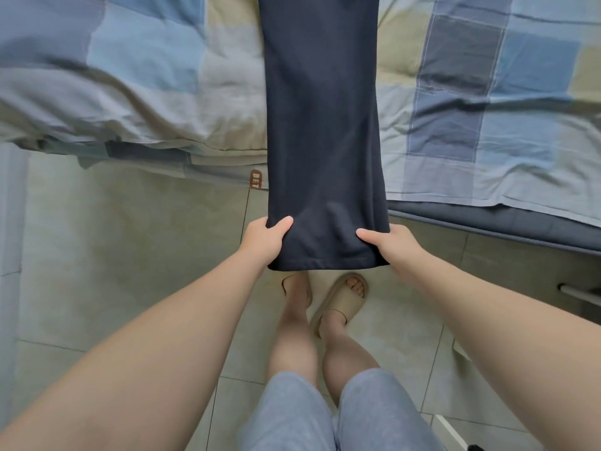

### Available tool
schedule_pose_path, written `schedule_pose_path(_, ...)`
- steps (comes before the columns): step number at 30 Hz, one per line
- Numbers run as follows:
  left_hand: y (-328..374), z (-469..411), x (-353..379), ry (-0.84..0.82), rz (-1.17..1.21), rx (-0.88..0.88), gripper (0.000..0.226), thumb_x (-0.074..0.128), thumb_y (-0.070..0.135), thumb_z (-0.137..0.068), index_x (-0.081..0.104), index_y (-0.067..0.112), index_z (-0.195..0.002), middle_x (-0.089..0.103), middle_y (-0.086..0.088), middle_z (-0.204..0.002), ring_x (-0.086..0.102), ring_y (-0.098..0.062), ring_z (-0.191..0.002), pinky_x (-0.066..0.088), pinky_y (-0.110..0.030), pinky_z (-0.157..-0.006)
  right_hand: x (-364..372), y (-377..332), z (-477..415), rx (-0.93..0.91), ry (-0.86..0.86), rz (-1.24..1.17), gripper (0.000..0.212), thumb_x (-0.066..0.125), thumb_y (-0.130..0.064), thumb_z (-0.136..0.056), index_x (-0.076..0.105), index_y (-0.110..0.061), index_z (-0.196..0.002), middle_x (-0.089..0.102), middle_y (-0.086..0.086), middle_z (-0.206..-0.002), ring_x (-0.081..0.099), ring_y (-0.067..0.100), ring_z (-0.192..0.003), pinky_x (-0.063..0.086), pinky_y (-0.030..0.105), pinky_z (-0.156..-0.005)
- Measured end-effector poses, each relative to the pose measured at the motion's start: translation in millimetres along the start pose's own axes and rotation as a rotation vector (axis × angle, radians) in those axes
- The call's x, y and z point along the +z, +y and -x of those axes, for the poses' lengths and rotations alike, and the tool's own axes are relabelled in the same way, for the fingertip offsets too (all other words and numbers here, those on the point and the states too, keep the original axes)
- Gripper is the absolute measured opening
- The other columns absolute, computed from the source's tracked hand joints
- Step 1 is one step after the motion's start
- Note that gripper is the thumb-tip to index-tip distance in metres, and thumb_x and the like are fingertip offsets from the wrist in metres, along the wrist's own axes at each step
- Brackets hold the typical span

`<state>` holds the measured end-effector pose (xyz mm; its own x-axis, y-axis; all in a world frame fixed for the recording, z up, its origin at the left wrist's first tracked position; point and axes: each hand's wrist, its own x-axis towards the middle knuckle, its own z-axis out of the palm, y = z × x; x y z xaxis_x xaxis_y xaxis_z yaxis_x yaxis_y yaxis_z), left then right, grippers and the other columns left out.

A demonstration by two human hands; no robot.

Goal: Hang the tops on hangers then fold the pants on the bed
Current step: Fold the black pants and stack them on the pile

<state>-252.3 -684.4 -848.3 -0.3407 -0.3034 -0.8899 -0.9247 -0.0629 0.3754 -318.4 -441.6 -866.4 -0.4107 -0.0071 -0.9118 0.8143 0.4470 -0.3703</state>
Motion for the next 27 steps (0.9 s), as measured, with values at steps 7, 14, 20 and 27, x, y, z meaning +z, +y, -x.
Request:
schedule_pose_path(7,24.8,95.2,-17.3,0.02,0.101,-0.004,0.023,0.057,0.04,-0.098,0.063,0.027,-0.116,0.07,0.004,-0.115,0.067,-0.021,-0.104,0.055,-0.036,-0.092,-25.0,-23.2,82.9,-0.045,0.052,-0.085,0.014,0.075,-0.033,-0.087,0.069,-0.024,-0.096,0.074,-0.007,-0.088,0.068,0.012,-0.076,0.05,0.026,-0.06)
schedule_pose_path(14,47.5,212.1,-28.4,0.069,0.43,-0.044,0.02,0.061,0.037,-0.098,0.064,0.025,-0.113,0.074,0.006,-0.104,0.072,-0.015,-0.091,0.056,-0.023,-0.055,-53.5,-47.9,188.3,-0.092,0.007,-0.269,0.016,0.078,-0.026,-0.085,0.071,-0.02,-0.097,0.075,0.0,-0.097,0.069,0.018,-0.083,0.055,0.033,-0.075)
schedule_pose_path(20,24.7,281.2,-19.1,0.092,0.626,-0.12,0.019,0.065,0.039,-0.096,0.065,0.025,-0.109,0.076,0.006,-0.104,0.072,-0.016,-0.095,0.058,-0.027,-0.065,-73.7,-25.5,251.4,-0.079,-0.023,-0.344,0.027,0.08,-0.025,-0.084,0.071,-0.016,-0.107,0.075,0.002,-0.101,0.069,0.018,-0.087,0.056,0.035,-0.078)
schedule_pose_path(27,-42.2,324.3,-0.8,0.095,0.596,-0.307,0.035,0.067,0.03,-0.096,0.065,0.01,-0.124,0.073,-0.01,-0.117,0.069,-0.031,-0.108,0.055,-0.036,-0.075,-84.4,61.3,303.3,0.064,-0.056,-0.278,0.018,0.078,-0.022,-0.086,0.071,-0.011,-0.098,0.074,0.002,-0.085,0.068,0.019,-0.077,0.057,0.03,-0.067)
